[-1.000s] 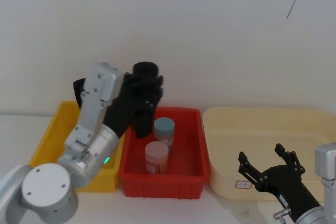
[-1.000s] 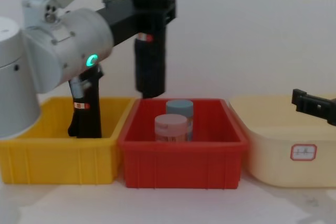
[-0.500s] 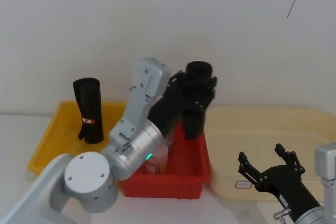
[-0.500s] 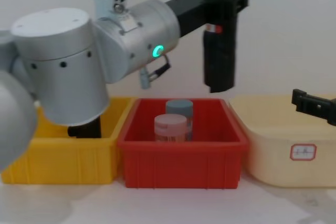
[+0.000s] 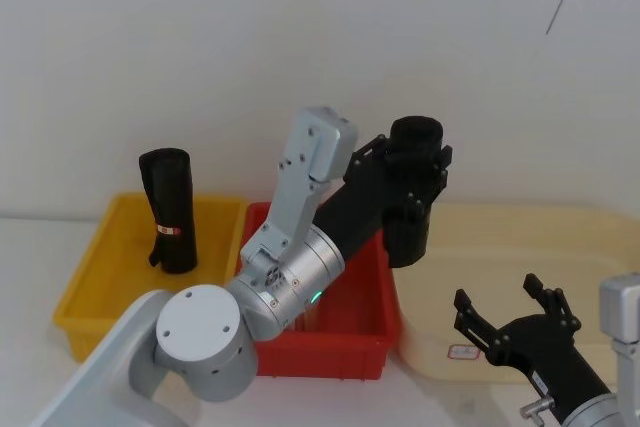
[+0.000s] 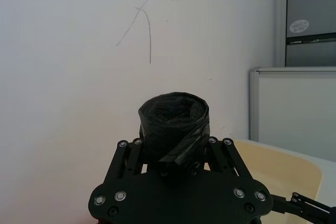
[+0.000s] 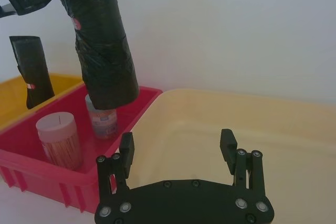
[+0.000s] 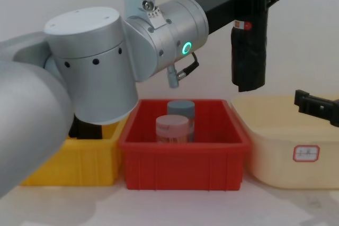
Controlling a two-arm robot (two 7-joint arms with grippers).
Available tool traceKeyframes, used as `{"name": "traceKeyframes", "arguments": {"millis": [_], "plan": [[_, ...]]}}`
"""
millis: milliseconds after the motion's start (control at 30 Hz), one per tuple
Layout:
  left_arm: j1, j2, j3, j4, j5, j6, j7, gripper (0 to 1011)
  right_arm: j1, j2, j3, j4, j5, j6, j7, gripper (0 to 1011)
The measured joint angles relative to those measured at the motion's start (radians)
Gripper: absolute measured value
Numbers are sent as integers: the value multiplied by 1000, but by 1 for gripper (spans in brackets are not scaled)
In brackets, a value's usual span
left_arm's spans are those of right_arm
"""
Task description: Pick up the garbage bag with the one hand and transfer it to the other hand.
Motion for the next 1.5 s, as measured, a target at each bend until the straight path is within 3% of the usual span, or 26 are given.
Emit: {"name": "traceKeyframes", "arguments": {"millis": [467,733,1200,1500], "plan": [[12,-13,-15,-4,-8,6,5,486,0,0,0,0,0,0,0,1001],[15,-17,-20,-6,-12,8,5,486,20,11,-12,10,-9,-14,38,1001],[17,-19,-22,-7,-14,11,5,486,124,22,-68,88,-57,-66,142,1001],[17,-19,-23,-7,-15,11,5,486,178,11,-72,139,-69,-86,170,1001]]}}
